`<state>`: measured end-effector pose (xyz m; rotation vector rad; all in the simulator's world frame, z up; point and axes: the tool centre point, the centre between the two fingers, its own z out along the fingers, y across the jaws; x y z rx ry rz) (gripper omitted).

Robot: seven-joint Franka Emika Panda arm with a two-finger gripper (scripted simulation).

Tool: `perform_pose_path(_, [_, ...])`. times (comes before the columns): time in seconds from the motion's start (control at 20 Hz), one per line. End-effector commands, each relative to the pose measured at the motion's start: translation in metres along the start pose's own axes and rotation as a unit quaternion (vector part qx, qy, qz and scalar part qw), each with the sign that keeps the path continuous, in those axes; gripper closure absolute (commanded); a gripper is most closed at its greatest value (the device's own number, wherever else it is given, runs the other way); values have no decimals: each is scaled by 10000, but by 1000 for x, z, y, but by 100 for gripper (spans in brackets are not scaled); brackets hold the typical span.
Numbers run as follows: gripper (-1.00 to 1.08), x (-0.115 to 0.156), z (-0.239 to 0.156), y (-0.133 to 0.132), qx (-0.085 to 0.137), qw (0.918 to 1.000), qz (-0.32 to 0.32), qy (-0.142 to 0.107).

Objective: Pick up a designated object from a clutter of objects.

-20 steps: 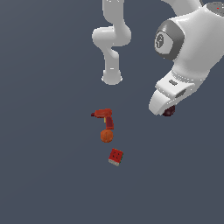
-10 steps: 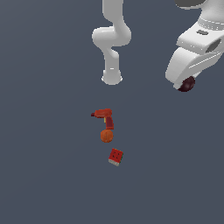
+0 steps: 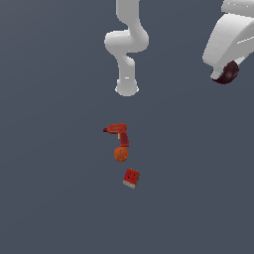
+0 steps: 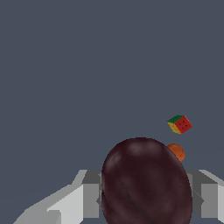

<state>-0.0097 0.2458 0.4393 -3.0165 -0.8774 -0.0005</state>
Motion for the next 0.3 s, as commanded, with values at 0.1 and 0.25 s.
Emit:
perform_pose_path(0.1, [108,1,-11,-2,0,10000,4,-2])
perform_pose_path(0.25, [108,1,-11,-2,0,10000,4,-2])
